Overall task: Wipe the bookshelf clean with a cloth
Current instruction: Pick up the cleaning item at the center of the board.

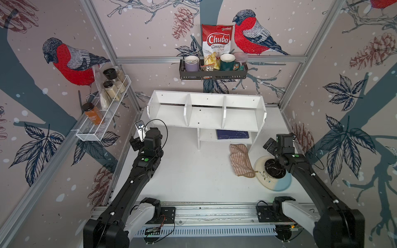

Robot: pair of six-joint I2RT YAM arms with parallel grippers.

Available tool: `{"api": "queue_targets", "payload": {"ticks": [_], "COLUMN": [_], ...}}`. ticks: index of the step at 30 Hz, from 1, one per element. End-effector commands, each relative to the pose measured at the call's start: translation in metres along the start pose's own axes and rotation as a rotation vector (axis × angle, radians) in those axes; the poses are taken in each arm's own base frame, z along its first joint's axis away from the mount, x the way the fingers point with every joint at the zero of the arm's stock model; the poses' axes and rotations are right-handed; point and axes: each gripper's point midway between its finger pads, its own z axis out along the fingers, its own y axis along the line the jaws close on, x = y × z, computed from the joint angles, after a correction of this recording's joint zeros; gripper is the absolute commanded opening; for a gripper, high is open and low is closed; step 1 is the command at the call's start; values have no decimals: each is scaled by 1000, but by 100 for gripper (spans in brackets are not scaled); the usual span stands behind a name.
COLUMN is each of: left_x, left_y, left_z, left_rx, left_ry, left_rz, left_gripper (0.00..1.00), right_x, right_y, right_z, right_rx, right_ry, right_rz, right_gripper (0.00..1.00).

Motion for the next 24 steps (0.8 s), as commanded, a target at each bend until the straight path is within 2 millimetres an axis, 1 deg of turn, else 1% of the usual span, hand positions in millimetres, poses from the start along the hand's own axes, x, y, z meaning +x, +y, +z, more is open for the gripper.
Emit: {"api": "queue_targets", "payload": {"ticks": [1,2,3,4,5,7,8,9,11,12,13,16,19,21,23,24], "left_x": [47,51,57,59,60,56,50,43,32,28,23,12,4,0,-8,-13], "left_y": [-15,-21,-24,-26,-25,-24,-25,-25,-25,-24,-23,-8,11,23,29,30], "left_z": [-22,-29,-36,-42,-47,-55,-59,-62,-69,-72,-75,-83,-89,-90,-91,-91], "left_rx": [124,154,177,198,210,234,250,265,287,294,301,285,241,195,164,157], "left_ry": [242,265,292,304,313,318,316,312,308,305,297,264,223,201,183,174], "left_rz": [-8,-35,-48,-69,-92,-135,-147,-155,-159,-159,-159,-162,-152,-135,-120,-122], "left_gripper": [96,96,96,96,96,96,96,95,95,95,93,91,90,92,93,93], "right_x": [33,41,51,61,76,103,113,124,141,148,156,178,196,207,211,213], "right_y": [-18,-15,-7,6,24,57,68,77,92,95,93,94,99,104,108,108], "right_z": [-27,-34,-40,-44,-49,-53,-53,-49,-38,-31,-23,-6,-1,-1,0,2], "right_rx": [127,130,104,58,3,-73,-83,-80,-100,-110,-103,-129,-134,-151,-164,-159], "right_ry": [30,27,30,34,42,76,92,106,142,163,189,285,327,373,380,389], "right_rz": [-12,-46,-90,-129,-200,-319,-367,-417,-442,-435,-433,-406,-442,-438,-435,-443], "right_gripper": [100,100,100,100,100,100,100,100,100,100,100,97,92,86,81,75]}}
